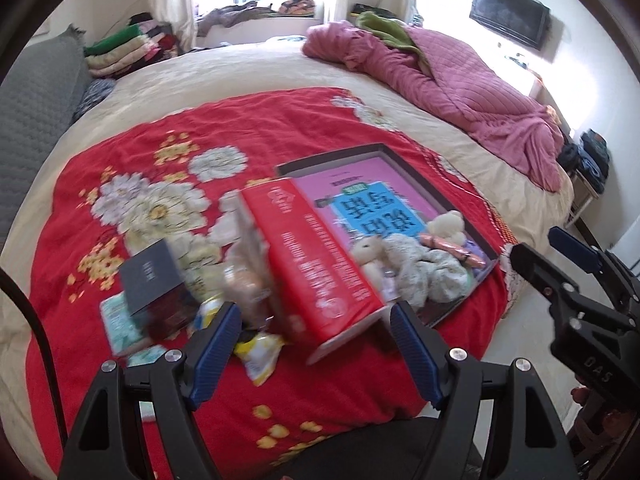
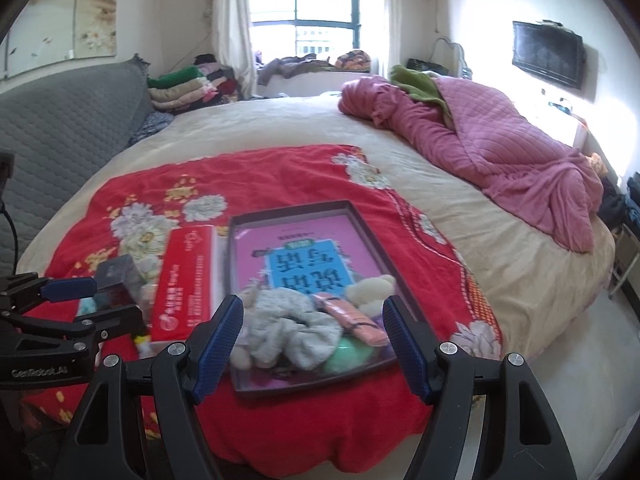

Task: Organize soft objects
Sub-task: 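Move both tools back over the pile of packaged items, then grasp the green tissue pack with the left tool while the right tool grasps the clear bagged item, then carry the tissue pack with the left tool while the right tool carries the bagged item to the tray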

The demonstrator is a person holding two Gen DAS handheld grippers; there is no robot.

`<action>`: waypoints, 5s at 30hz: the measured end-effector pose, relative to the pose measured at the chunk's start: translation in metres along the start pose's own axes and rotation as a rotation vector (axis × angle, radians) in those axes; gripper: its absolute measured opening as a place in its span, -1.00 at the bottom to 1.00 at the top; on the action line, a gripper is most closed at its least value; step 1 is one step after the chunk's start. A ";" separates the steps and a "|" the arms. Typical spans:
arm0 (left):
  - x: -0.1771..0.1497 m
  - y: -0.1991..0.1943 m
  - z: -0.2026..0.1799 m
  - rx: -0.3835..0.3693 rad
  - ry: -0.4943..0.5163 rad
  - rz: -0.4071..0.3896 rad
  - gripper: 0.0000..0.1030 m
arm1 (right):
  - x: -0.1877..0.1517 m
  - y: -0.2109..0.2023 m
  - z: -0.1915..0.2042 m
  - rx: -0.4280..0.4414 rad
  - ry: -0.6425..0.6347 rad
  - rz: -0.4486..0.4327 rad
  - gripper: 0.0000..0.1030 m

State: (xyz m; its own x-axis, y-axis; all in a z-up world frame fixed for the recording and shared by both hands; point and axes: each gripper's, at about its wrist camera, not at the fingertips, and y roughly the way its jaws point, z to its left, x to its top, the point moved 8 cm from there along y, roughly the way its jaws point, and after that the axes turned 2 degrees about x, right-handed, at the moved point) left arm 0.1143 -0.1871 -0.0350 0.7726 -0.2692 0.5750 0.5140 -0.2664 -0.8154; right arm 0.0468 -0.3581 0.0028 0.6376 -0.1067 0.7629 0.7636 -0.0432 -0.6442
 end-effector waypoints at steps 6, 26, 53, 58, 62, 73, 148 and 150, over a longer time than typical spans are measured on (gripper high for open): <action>-0.019 -0.012 0.051 0.045 -0.072 0.005 0.48 | 0.003 -0.001 0.037 0.034 -0.053 0.002 0.43; -0.101 0.022 0.167 0.076 -0.340 0.128 0.49 | -0.019 0.049 0.182 0.167 -0.383 0.096 0.43; -0.112 0.087 0.191 0.039 -0.461 0.233 0.49 | -0.063 0.186 0.233 0.005 -1.018 0.260 -0.13; -0.106 0.099 0.186 0.072 -0.453 0.239 0.49 | -0.047 0.161 0.222 0.097 -0.806 0.219 -0.14; -0.107 0.106 0.182 0.089 -0.426 0.234 0.42 | -0.035 0.138 0.207 0.201 -0.595 0.216 -0.14; -0.106 0.089 0.166 0.053 -0.372 0.196 -0.47 | -0.023 0.106 0.190 0.272 -0.392 0.177 -0.14; -0.003 0.126 -0.127 -0.154 0.142 0.191 -0.49 | -0.024 0.071 -0.096 0.019 0.187 0.043 -0.14; -0.002 0.129 -0.128 -0.152 0.146 0.190 -0.49 | -0.025 0.075 -0.095 0.019 0.183 0.053 -0.14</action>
State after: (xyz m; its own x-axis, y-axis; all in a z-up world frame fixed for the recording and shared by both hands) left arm 0.1314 -0.3389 -0.1324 0.7822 -0.4550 0.4255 0.2949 -0.3311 -0.8963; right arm 0.0784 -0.4534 -0.0699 0.6489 -0.2870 0.7046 0.7327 -0.0138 -0.6804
